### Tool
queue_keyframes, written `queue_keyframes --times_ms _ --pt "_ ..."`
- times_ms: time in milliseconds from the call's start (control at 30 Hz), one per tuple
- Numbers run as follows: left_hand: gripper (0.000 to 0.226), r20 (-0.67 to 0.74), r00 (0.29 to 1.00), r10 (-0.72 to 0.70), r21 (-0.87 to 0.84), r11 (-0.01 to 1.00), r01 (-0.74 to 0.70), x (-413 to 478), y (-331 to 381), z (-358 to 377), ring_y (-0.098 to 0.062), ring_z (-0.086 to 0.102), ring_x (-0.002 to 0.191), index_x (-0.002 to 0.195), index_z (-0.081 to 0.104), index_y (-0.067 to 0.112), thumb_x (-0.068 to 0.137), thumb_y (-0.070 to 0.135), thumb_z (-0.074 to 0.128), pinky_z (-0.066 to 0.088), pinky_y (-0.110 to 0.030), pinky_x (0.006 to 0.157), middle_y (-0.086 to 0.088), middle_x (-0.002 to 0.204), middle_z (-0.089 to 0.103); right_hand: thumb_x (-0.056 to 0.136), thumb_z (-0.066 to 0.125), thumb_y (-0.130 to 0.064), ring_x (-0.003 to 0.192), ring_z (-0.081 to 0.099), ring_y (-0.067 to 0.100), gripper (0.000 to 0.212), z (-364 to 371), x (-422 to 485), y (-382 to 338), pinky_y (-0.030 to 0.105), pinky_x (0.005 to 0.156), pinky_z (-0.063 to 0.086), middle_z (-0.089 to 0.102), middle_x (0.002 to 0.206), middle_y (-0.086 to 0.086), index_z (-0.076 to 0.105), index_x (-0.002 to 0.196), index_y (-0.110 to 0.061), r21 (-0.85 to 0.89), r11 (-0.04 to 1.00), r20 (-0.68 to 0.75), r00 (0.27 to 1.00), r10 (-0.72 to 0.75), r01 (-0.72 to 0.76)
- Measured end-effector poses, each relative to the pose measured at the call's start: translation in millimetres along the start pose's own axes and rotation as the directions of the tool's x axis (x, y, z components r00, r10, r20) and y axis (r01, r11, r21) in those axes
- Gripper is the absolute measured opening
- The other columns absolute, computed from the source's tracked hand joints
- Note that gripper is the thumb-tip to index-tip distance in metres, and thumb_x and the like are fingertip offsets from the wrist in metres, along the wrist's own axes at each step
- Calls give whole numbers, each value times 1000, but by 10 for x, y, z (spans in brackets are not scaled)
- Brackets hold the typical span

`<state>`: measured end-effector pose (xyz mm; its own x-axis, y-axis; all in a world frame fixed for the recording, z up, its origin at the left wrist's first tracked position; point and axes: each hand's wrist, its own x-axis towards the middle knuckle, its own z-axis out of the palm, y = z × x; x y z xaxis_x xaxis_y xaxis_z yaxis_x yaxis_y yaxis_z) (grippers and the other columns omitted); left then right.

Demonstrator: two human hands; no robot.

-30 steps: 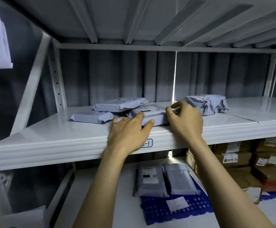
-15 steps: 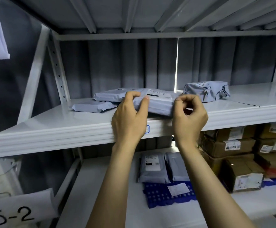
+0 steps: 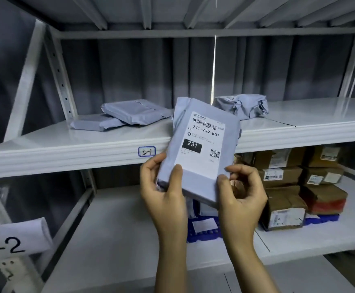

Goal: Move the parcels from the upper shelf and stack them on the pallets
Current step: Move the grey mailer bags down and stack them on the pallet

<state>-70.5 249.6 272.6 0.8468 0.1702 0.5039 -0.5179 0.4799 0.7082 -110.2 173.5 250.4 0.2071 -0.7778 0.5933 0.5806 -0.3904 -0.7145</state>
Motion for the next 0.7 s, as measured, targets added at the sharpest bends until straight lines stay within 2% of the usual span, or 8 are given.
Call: queue_keyframes --times_ms 100,233,367,433,567,700 --pt "27 -26 997 -69 -9 998 69 -302 -139 -46 -11 66 91 100 62 19 76 7 67 53 -28 79 0 99 70 77 60 -6 76 56 15 12 -309 -61 73 11 60 43 58 86 9 60 88 -11 -20 999 18 999 51 -51" --pt "27 -39 990 -134 1 991 134 -644 -273 -50 -16 66 94 98 64 22 74 10 66 53 -34 83 4 98 71 78 61 5 74 54 12 19 -648 -141 176 13 59 43 59 85 12 60 90 -10 -74 993 28 995 97 -95" --pt "26 -32 985 -167 4 986 167 -898 -339 -27 -14 65 93 97 65 19 74 7 65 52 -36 84 8 95 71 77 61 2 73 57 14 20 -931 -190 255 20 59 46 61 85 7 60 90 -13 -119 983 19 989 146 -143" --pt "26 -32 982 -186 14 982 187 -997 -356 -2 -16 65 94 97 66 19 74 8 65 51 -44 87 7 96 71 75 60 -1 71 56 10 19 -1045 -197 268 16 61 45 61 82 3 60 89 -14 -131 979 20 987 160 -156" --pt "25 -29 970 -242 44 969 243 -1206 -424 41 -17 65 96 96 67 24 75 11 66 50 -53 88 8 97 71 77 62 7 65 53 0 23 -1283 -187 290 9 59 41 59 78 -3 61 92 -10 -170 964 20 977 212 -205" --pt "27 -28 956 -293 80 952 294 -1336 -548 41 -23 64 102 96 68 26 73 11 68 48 -58 94 6 100 71 77 65 3 69 55 2 25 -1484 -165 366 12 60 44 60 82 -5 62 96 -12 -218 942 39 962 270 -256"
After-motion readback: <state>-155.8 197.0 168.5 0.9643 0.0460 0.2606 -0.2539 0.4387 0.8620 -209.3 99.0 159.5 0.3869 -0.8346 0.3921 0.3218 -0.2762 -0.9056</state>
